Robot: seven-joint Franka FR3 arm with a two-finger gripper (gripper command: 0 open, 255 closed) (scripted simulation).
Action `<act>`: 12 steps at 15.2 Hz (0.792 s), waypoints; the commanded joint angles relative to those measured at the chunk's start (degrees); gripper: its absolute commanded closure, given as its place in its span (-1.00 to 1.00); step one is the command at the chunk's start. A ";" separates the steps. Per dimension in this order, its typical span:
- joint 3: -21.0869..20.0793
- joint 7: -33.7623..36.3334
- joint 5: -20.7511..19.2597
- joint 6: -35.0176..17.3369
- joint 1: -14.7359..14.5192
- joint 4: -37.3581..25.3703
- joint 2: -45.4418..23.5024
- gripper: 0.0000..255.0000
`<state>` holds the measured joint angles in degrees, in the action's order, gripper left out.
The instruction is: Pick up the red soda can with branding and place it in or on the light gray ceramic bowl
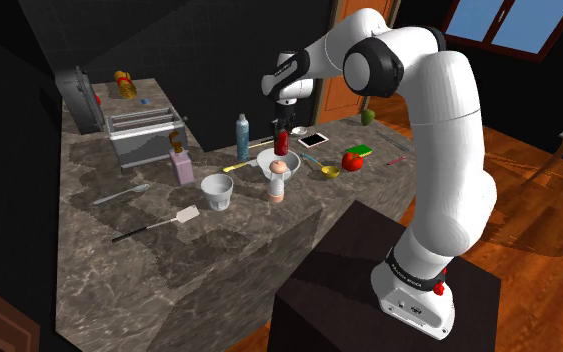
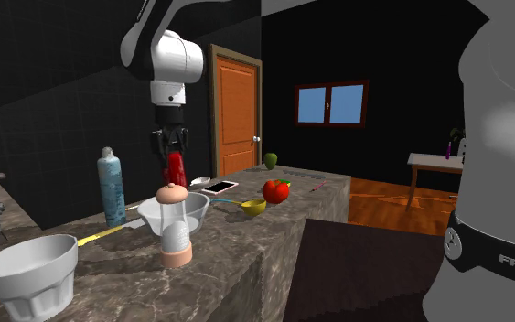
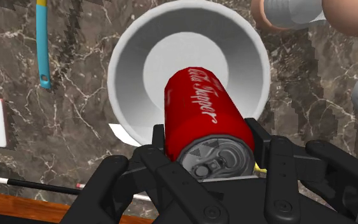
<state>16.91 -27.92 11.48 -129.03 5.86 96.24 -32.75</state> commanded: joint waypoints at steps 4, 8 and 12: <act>-0.55 -0.55 0.81 -2.81 0.41 0.56 -2.25 1.00; -0.86 -0.80 1.22 -4.15 0.62 0.68 -3.48 1.00; -0.86 -0.80 1.22 -4.15 0.62 0.68 -3.48 1.00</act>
<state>16.04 -28.72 12.70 -133.15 6.48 96.93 -36.24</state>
